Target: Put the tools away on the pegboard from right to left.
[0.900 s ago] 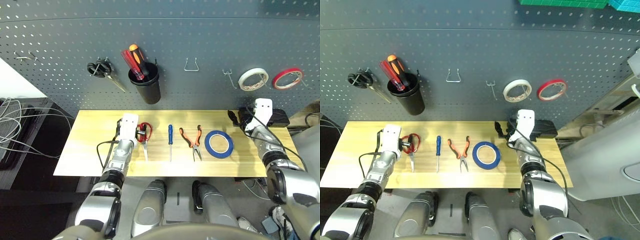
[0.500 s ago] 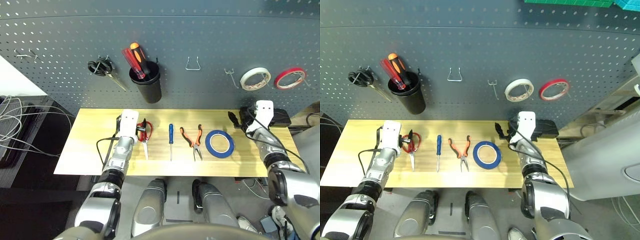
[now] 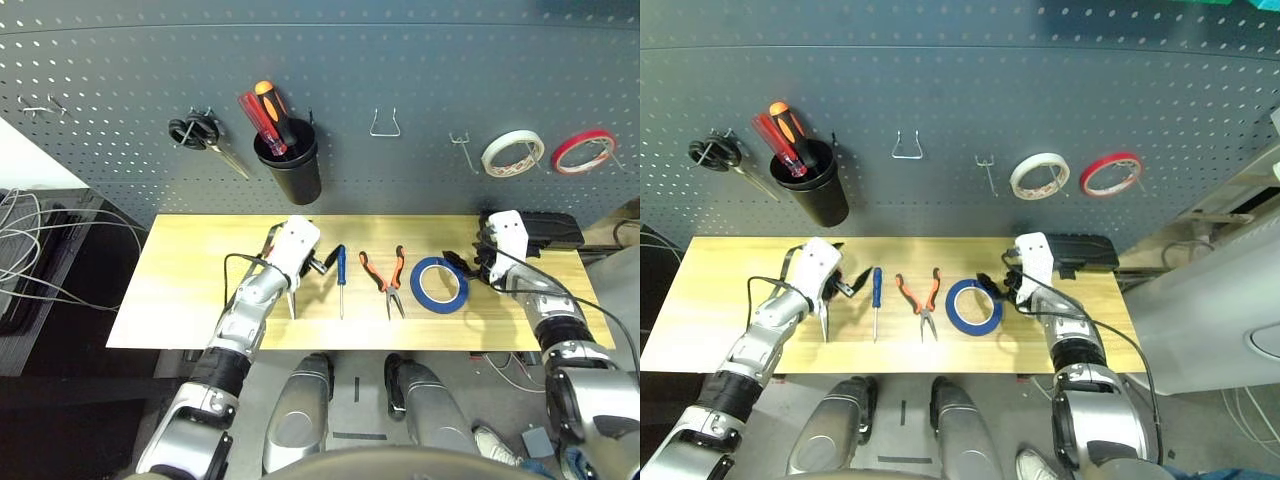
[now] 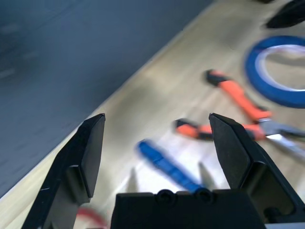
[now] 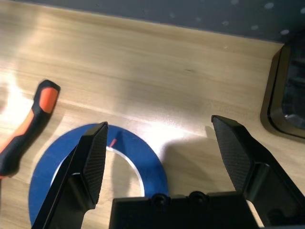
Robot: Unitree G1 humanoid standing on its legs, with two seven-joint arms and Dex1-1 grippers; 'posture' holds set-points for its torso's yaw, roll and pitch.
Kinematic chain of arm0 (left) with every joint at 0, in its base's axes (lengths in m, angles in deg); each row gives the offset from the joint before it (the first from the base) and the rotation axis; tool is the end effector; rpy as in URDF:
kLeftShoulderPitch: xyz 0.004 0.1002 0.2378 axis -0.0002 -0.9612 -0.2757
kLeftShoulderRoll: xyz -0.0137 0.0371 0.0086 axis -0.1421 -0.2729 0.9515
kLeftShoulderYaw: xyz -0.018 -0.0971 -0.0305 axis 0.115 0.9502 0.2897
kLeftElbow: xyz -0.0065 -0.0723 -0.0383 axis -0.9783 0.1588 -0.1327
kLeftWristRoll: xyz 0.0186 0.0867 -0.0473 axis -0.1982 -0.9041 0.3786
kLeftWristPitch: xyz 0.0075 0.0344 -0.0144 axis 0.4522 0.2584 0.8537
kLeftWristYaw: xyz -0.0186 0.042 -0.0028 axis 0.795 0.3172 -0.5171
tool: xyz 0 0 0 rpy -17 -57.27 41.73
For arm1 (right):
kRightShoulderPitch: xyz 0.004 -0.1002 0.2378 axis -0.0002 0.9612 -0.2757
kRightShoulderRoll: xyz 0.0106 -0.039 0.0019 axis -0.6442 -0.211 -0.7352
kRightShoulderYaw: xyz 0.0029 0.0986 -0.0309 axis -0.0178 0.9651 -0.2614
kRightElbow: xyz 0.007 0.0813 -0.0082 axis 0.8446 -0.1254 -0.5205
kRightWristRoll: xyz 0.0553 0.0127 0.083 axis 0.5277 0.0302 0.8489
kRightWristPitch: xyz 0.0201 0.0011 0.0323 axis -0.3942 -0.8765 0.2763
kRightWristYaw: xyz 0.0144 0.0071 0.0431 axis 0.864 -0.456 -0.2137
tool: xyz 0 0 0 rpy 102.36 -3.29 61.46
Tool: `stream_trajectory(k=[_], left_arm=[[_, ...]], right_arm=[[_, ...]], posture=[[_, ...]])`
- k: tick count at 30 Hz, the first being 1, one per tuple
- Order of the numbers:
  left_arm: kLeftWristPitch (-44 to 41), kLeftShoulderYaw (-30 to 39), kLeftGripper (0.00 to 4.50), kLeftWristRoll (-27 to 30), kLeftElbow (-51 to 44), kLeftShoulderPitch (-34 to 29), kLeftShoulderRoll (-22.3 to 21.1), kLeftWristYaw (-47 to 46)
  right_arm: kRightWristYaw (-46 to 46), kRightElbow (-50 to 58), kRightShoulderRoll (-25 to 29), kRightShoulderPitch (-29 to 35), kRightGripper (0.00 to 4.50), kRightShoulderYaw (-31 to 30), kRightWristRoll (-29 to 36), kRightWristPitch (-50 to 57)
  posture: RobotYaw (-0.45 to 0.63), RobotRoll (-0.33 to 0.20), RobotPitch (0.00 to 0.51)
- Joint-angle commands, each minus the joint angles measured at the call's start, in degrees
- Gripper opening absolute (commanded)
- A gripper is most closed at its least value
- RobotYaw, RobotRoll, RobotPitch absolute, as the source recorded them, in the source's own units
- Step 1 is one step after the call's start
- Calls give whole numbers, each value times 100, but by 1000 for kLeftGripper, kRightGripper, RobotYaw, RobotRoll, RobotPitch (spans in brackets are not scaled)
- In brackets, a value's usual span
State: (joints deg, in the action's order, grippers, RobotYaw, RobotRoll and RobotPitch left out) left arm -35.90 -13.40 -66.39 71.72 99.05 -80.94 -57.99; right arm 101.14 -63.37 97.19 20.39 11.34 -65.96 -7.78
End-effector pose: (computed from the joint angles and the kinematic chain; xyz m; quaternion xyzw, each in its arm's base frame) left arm 0.2542 0.1433 0.0384 0.2121 0.0565 -0.3462 0.9121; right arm 0.2772 -0.2521 0.0260 -0.0588 0.2661 0.1635 0.9482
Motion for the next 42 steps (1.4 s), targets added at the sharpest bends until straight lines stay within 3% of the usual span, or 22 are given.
stream_trajectory(k=[1, 11, 15, 23, 29, 35, 42], left_arm=[[30, -254, 4454, -162, 137, -14, 143, 65], [59, -558, 4454, -168, -206, -183, 175, 511], [38, -505, 4500, -150, -268, -201, 177, 549], [312, -320, 4500, -119, -196, -124, 179, 380], [657, -139, 4500, -35, -261, -171, 182, 187], [1154, 9, 4500, 74, -477, -289, 202, 42], [1697, 77, 4500, 204, -602, -300, 238, -17]], right_arm=[[52, 94, -73, 105, 4500, -231, -143, 393], [-3, 54, -58, 135, 4500, -523, -372, 1141], [-105, 58, -61, 70, 3549, -564, -425, 1431], [-98, 1000, 108, 296, 770, -556, -409, 1479], [-252, 2353, 389, 897, 701, -432, -399, 1144], [-230, 3580, 530, 1651, 701, -312, -299, -101], [-441, 3897, 738, 2088, 701, -214, -485, -1801]], posture=[[116, 0, 272], [141, 0, 302], [149, 0, 300], [135, 0, 269], [117, 0, 259], [106, 0, 255], [101, 0, 261]])
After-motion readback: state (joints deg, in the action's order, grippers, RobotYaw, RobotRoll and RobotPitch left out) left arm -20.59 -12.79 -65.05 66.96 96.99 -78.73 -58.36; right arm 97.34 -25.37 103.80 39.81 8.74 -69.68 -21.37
